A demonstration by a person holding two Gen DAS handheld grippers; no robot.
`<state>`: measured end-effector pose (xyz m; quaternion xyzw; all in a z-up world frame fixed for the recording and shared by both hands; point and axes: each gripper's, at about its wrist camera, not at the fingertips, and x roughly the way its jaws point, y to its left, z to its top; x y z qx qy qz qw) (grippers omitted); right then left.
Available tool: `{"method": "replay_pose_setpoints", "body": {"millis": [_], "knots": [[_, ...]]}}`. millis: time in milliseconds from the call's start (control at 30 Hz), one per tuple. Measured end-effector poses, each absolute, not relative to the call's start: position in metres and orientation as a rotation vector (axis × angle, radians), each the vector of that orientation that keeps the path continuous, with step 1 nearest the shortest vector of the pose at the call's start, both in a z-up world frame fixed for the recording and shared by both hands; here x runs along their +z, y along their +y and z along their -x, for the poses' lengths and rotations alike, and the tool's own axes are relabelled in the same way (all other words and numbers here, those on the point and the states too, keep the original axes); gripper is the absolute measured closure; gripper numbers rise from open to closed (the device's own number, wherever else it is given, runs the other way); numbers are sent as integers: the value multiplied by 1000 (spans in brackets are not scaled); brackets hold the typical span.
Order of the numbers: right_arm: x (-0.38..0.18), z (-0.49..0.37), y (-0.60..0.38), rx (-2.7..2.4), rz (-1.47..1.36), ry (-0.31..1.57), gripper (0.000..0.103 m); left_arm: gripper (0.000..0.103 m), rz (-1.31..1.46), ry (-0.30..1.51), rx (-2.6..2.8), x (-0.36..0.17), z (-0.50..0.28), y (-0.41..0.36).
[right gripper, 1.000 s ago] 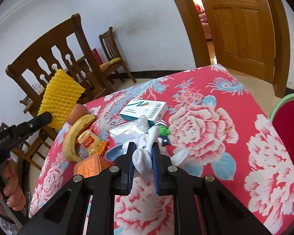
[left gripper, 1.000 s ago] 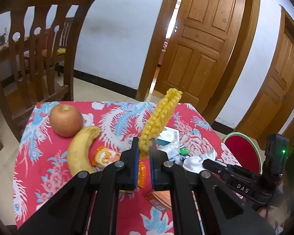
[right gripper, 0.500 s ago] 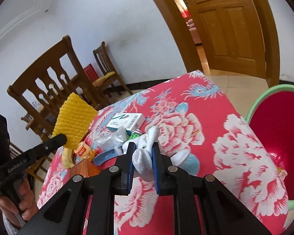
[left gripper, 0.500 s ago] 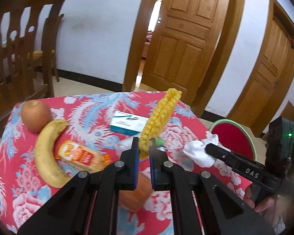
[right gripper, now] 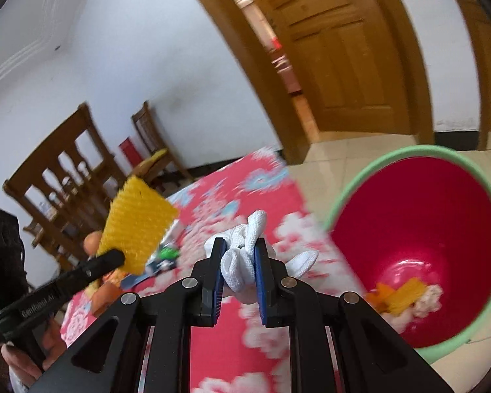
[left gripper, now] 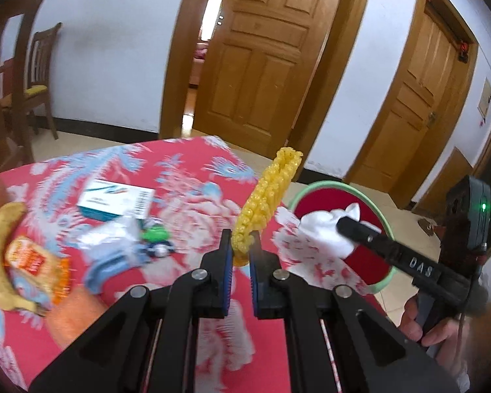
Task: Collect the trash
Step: 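Carry the yellow foam net and white cloth over the red bucket, then open both tools to drop the foam net and white cloth into the bucket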
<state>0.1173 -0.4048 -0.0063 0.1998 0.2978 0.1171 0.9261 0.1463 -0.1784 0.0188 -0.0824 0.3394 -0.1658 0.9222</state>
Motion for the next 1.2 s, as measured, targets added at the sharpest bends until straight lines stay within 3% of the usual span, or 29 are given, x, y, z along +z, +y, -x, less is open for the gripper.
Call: {"method": "replay_pose_setpoints", "body": {"millis": [600, 1033, 1067, 1133, 1200], "knots": [[-19, -92, -503, 80, -527, 583, 84, 96, 131, 792, -539, -2, -176, -303], [-19, -91, -518, -13, -525, 601, 84, 96, 208, 920, -638, -29, -199, -331], [-20, -91, -520, -19, -528, 602, 84, 91, 205, 921, -645, -29, -199, -332], [-20, -93, -520, -22, -534, 605, 84, 73, 207, 926, -660, -31, -198, -333], [-20, -92, -519, -24, -533, 603, 84, 39, 202, 920, -652, -32, -197, -334]]}}
